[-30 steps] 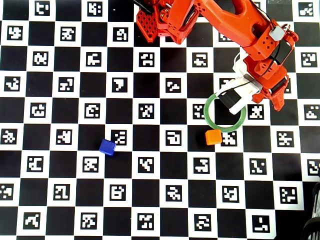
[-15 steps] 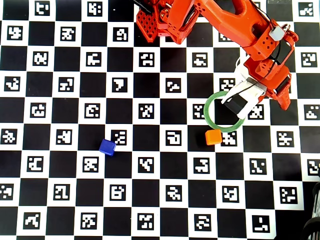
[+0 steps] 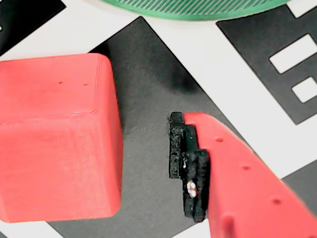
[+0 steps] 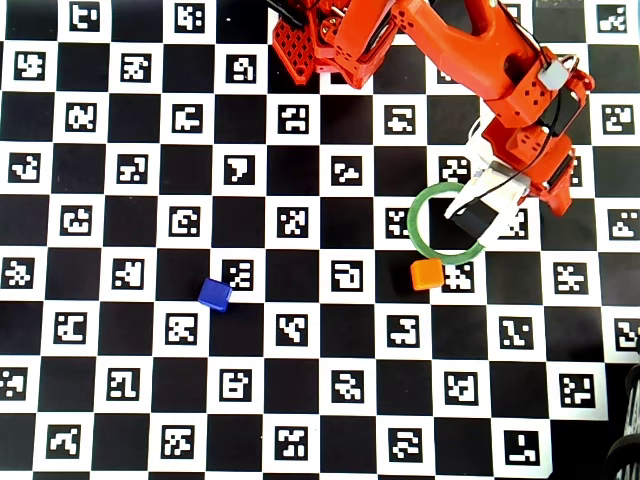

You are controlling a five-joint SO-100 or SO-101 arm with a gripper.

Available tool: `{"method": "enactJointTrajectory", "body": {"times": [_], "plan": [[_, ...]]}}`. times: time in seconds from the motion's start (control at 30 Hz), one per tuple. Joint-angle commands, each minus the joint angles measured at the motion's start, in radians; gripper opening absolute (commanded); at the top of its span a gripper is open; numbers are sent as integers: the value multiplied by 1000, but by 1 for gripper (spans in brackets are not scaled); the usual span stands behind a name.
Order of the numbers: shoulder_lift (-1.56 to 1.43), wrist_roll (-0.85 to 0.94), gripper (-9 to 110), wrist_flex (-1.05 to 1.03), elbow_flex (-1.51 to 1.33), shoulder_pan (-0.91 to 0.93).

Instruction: Grab the red cube then put it in the green circle then put the blue cube on top and finally the orange cube on top

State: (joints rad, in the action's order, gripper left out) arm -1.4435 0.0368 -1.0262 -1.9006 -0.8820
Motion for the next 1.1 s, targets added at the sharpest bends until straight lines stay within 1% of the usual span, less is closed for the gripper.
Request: {"method": "enactJointTrajectory", "body": {"times": [0.0,1.07], "plan": [[-15,2,44,-9,54,3],[-2,-38,34,12,112,6]]}}
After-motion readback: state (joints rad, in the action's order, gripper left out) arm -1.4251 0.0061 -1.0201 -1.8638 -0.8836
